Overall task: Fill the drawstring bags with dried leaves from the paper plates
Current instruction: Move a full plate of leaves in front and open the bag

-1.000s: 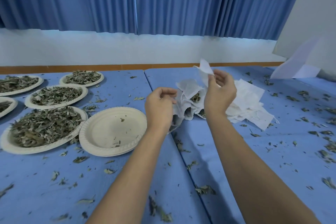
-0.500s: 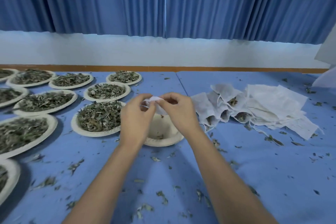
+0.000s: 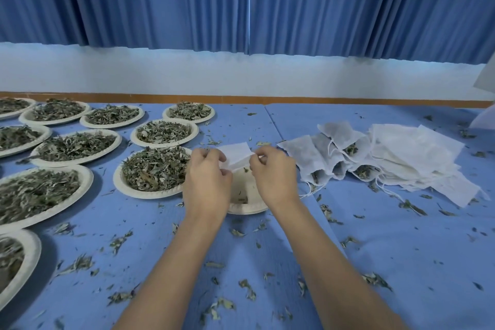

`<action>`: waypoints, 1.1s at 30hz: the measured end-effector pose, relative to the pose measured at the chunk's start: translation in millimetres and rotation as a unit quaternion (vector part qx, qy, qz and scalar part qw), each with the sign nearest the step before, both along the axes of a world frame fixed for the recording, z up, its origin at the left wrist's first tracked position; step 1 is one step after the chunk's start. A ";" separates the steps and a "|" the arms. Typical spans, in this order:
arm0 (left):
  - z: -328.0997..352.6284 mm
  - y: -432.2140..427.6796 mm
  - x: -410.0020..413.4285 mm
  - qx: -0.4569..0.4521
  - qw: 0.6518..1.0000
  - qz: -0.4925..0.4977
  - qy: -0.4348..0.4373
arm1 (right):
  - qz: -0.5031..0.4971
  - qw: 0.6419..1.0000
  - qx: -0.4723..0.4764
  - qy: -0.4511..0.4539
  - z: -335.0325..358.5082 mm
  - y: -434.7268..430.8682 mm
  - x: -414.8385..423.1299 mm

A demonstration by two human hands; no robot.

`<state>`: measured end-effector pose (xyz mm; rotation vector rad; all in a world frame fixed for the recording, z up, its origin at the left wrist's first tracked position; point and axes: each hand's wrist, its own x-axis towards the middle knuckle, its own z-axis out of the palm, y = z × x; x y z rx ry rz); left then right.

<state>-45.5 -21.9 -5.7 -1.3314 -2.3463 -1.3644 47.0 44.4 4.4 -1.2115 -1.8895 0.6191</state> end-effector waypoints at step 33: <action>19.5 2.4 -9.0 0.004 0.921 -0.163 -0.355 | 0.190 0.808 -0.410 0.378 14.2 0.6 4.2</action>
